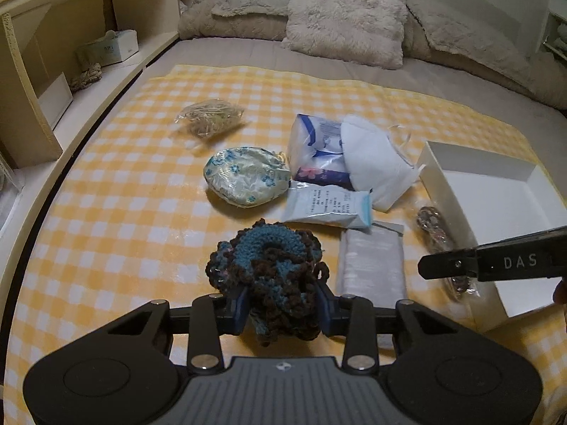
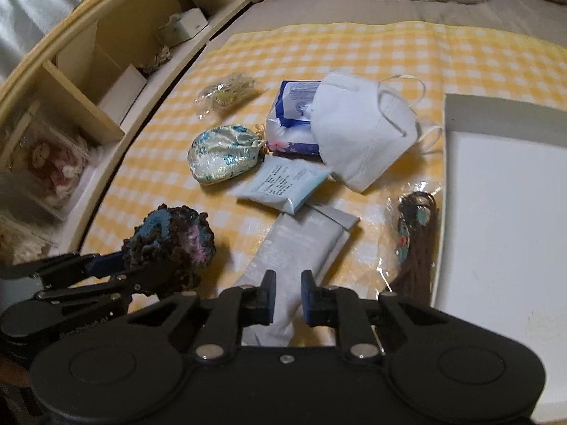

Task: Organize soft objects
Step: 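Carry the grey packet with the right tool into the white box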

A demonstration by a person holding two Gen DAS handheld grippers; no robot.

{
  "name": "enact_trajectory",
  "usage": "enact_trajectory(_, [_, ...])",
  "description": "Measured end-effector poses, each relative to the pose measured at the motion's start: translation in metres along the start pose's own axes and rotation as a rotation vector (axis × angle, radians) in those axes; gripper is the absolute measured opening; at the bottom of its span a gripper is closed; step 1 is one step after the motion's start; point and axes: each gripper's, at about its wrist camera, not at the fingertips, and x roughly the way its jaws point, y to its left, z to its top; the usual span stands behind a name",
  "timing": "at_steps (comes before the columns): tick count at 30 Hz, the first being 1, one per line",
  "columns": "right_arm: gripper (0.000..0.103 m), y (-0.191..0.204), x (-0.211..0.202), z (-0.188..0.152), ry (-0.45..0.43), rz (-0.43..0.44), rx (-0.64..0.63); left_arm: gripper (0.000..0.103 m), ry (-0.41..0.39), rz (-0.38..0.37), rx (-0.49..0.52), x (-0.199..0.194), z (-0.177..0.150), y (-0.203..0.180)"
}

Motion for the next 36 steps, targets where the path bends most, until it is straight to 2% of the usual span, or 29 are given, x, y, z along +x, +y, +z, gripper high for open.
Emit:
enact_trajectory(2, [0.021,-0.001,-0.001,-0.001,0.004,0.010,0.018,0.039,-0.004,-0.002,-0.001,-0.003,-0.001,-0.003])
enact_trajectory(5, [0.064,-0.005,0.011,-0.003,0.012,0.030,0.128,0.039,-0.014,-0.004,-0.003,-0.007,-0.004,-0.005])
enact_trajectory(6, [0.071,-0.006,0.015,-0.004,0.013,0.027,0.178,0.039,-0.018,-0.003,-0.003,-0.007,-0.005,-0.004])
enact_trajectory(9, [0.084,-0.006,0.030,-0.008,0.022,0.016,0.295,0.039,-0.024,-0.002,-0.023,-0.008,-0.003,0.003])
enact_trajectory(12, [0.084,-0.002,0.046,-0.007,0.027,-0.005,0.358,0.039,-0.039,0.009,-0.061,-0.010,0.001,0.014])
enact_trajectory(19, [0.085,0.028,0.079,0.002,0.022,-0.092,0.268,0.039,-0.036,0.015,-0.134,-0.007,0.004,0.040])
enact_trajectory(25, [0.087,0.049,0.093,-0.002,0.033,-0.155,0.014,0.039,0.006,0.010,-0.138,0.003,-0.002,0.052])
enact_trajectory(27, [0.074,0.055,0.093,-0.008,0.044,-0.189,-0.101,0.039,0.014,0.009,-0.142,0.004,-0.004,0.055])
enact_trajectory(28, [0.071,0.057,0.092,-0.011,0.044,-0.199,-0.152,0.039,0.015,0.010,-0.144,0.003,-0.005,0.056])
enact_trajectory(30, [0.055,0.055,0.086,-0.013,0.043,-0.174,-0.198,0.039,0.010,0.008,-0.150,0.001,-0.005,0.055])
enact_trajectory(32, [0.046,0.051,0.079,-0.011,0.067,-0.137,-0.218,0.039,-0.005,0.000,-0.154,-0.004,-0.004,0.055])
enact_trajectory(34, [0.043,0.048,0.068,-0.012,0.072,-0.104,-0.215,0.039,-0.021,-0.006,-0.155,-0.010,-0.004,0.053])
enact_trajectory(36, [0.038,0.048,0.050,-0.013,0.042,-0.080,-0.237,0.039,-0.039,-0.015,-0.160,-0.016,-0.002,0.051])
